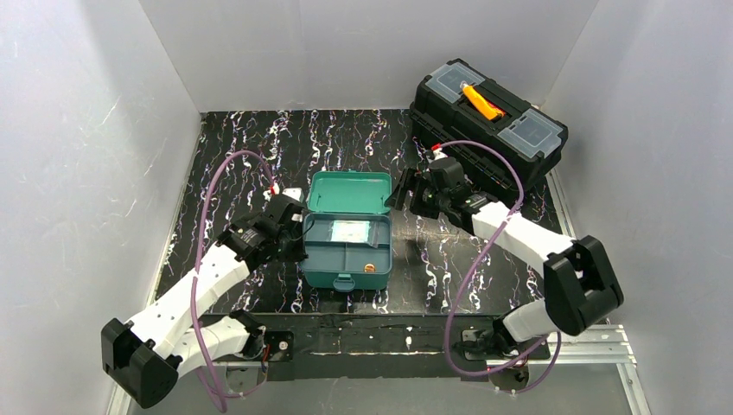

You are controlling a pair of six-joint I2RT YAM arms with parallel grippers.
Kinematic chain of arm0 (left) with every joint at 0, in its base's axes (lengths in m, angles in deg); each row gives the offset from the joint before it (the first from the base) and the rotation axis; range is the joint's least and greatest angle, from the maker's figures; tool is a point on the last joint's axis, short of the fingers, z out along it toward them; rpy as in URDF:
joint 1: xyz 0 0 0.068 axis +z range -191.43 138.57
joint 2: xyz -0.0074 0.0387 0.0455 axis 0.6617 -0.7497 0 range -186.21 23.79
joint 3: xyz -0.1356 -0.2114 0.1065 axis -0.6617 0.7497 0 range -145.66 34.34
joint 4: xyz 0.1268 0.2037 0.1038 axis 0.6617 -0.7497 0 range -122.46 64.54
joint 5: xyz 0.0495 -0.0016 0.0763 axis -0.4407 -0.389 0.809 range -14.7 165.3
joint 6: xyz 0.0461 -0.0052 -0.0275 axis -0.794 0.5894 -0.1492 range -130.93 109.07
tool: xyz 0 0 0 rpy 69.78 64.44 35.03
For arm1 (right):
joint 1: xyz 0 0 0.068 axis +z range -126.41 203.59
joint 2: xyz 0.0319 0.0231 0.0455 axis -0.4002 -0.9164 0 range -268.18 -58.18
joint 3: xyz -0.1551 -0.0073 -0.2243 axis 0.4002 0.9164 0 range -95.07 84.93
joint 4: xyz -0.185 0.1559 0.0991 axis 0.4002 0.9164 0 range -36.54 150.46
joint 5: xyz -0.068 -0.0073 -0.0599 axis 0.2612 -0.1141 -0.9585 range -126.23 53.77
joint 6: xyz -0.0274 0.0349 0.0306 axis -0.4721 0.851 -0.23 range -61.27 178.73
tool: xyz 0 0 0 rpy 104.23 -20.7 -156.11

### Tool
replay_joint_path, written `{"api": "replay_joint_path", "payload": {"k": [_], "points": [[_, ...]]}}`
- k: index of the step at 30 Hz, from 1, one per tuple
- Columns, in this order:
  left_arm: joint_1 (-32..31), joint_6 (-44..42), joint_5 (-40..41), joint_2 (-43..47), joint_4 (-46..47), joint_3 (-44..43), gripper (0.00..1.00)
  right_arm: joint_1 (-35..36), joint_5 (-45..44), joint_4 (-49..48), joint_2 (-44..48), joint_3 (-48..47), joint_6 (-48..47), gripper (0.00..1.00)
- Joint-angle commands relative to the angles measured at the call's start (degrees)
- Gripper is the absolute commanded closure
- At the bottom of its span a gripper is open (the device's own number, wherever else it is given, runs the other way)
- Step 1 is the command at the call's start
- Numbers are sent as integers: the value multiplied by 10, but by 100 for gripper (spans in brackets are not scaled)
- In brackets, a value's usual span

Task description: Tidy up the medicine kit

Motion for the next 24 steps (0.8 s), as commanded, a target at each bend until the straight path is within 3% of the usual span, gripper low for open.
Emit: {"api": "replay_joint_path", "payload": {"k": [1,10,24], "points": [[2,-7,-15,26,-8,-2,100,-19,45,-91,-42,-37,-10,8],[3,-7,-12,43,-19,1,100,-38,98,-158,-130,-79,8,3],[3,-10,-3,48,-14,23,100,-54,175,-259,-211,-89,36,5]]}}
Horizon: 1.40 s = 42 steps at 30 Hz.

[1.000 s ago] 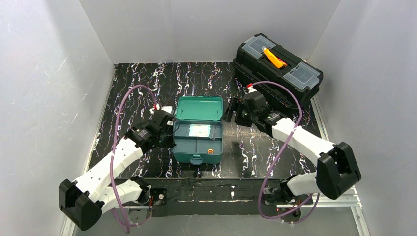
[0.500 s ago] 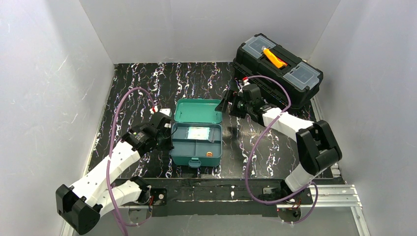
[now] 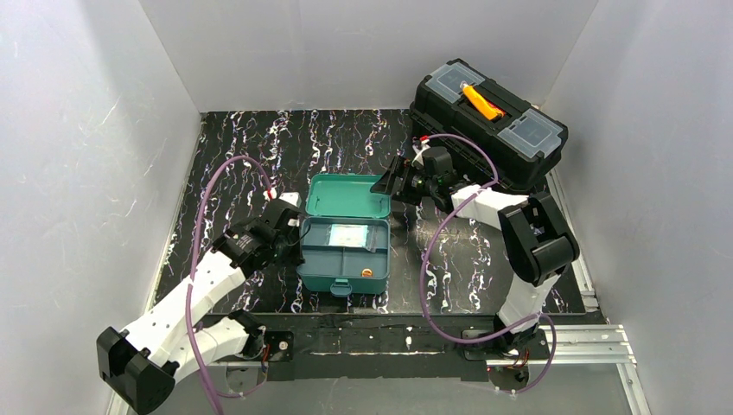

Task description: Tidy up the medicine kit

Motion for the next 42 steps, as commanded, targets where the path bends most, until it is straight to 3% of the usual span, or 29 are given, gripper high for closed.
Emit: {"api": "replay_joint_path", "payload": {"k": [1,10,17,39,42], "points": [[3,-7,1,22,3,10,100,-3,40,-67,-7,-27,7,5],[3,1,-3,30,7,24,100,-4,124,-130,-33,-51,9,8],[3,2,0,30,9,27,100,-5,165,-205,67,-2,-45,9],[3,12,8,38,21,14,100,16,202,-155,245,54,-102,9],[2,18,5,49,23,12,95,27,194,-143,269,64,-111,9]]}}
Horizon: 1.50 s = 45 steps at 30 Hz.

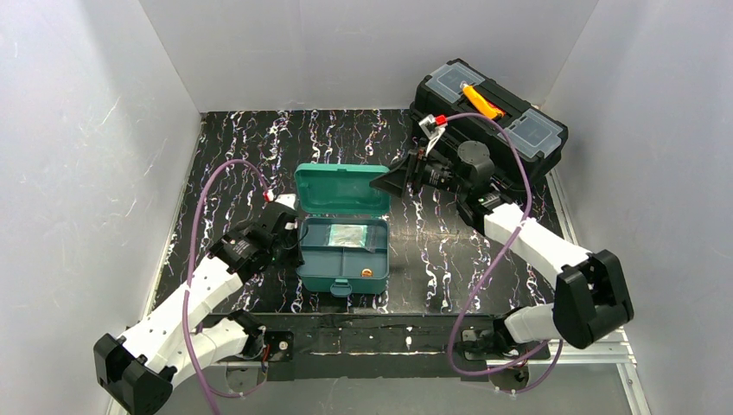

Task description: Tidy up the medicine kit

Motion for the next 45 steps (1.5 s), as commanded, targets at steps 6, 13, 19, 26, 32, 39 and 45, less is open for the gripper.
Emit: {"api": "replay_joint_path", "payload": {"k": [6,13,19,26,32,39,45], "points": [[3,24,-11,67,8,-22,68,36,-18,40,76,13,-45,8],[2,43,-44,164,16,-23,35,76,-59,87,114,23,-71,8],[3,63,-60,228,-24,-42,27,111,-92,110,151,48,-78,8],[2,72,-60,267,-65,-71,21,145,-124,174,189,62,-88,8],[3,70,-56,269,-78,-76,17,161,-154,255,229,64,-91,9],[2,47,-44,231,-66,-79,13,176,-208,367,278,71,-71,12],[3,7,-32,147,-41,-124,9,199,-243,472,275,53,-67,17]]}}
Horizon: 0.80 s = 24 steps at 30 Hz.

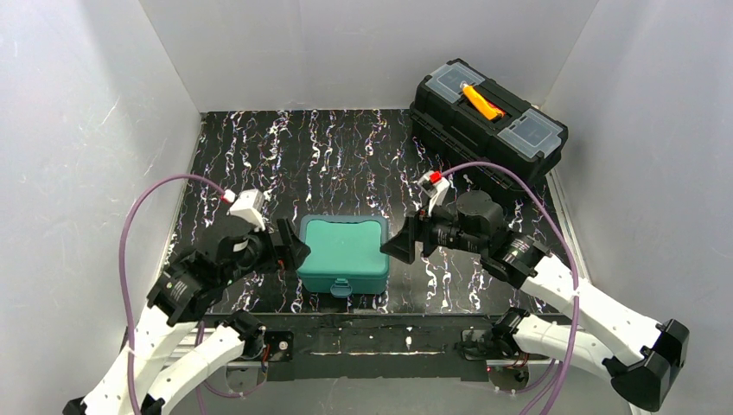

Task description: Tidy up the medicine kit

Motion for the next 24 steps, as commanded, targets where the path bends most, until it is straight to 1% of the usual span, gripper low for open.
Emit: {"api": "replay_joint_path", "payload": {"k": [1,3,6,9,11,14,16,19,20,24], "points": [[3,-45,19,-67,19,-57,9,20,-49,111,-3,-19,2,19],[3,-65,24,-108,16,-88,8,30,-71,142,-1,-25,3,23],[3,-87,41,-158,16,-133,6,40,-79,165,8,-22,14,27],[4,-113,60,-192,36,-153,3,50,-91,201,10,-19,23,34],[8,-124,65,-214,50,-159,2,58,-92,208,13,-4,39,48],[22,-132,55,-252,69,-169,2,74,-81,180,27,43,77,65],[38,-135,39,-276,85,-173,2,89,-80,151,37,75,101,75],[64,-136,6,-316,108,-179,2,114,-96,118,44,116,136,97],[73,-136,-5,-327,110,-182,2,119,-104,109,43,121,150,99],[98,-140,-37,-375,120,-192,2,146,-123,39,39,166,216,99]]}}
